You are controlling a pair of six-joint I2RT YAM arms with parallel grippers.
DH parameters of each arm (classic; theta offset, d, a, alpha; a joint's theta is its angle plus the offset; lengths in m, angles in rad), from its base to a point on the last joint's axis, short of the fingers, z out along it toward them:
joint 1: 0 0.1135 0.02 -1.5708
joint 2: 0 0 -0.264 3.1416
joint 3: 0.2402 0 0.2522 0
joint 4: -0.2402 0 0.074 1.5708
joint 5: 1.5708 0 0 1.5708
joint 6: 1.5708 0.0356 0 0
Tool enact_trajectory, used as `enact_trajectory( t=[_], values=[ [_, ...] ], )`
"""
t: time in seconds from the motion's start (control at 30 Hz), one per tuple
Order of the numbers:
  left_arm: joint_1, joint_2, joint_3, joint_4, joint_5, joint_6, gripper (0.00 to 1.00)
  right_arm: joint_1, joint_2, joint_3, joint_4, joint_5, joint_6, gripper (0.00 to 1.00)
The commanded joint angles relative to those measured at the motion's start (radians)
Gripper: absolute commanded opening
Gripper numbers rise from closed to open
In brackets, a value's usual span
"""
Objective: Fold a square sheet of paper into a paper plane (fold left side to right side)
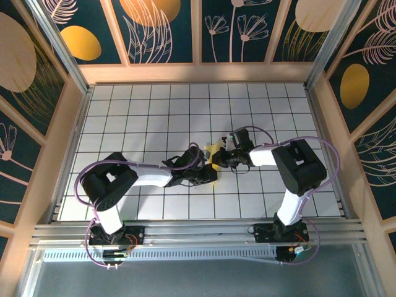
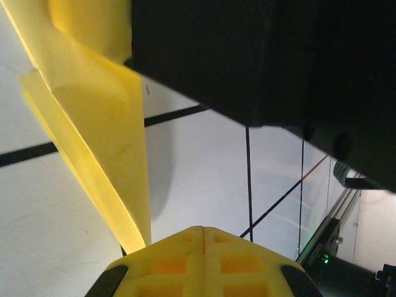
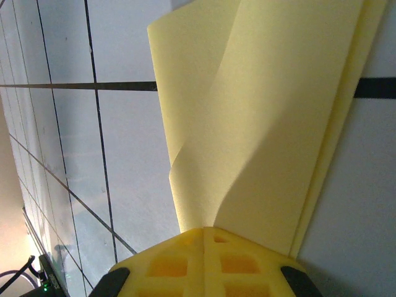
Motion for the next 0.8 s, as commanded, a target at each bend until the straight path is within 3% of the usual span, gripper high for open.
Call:
enact_trajectory(
  t=[0.0,0.47,0.77],
  values=[
    [0.008,0.032,0.037,-0.028,0.012,0.030,0.00,0.020,0.080,-0.041,-0.137,0.132,-0.019,0.00],
    [0.024,0.099,0.060,0.022,0.035,0.044,0.00,0.025,0.083,-0.038,-0.139,0.132,-0.016,0.00],
    [0.024,0.034,0.060,-0.025,-0.008,0.073,0.00,0.034,0.095,-0.024,-0.157,0.138,-0.012,0.00]
  ],
)
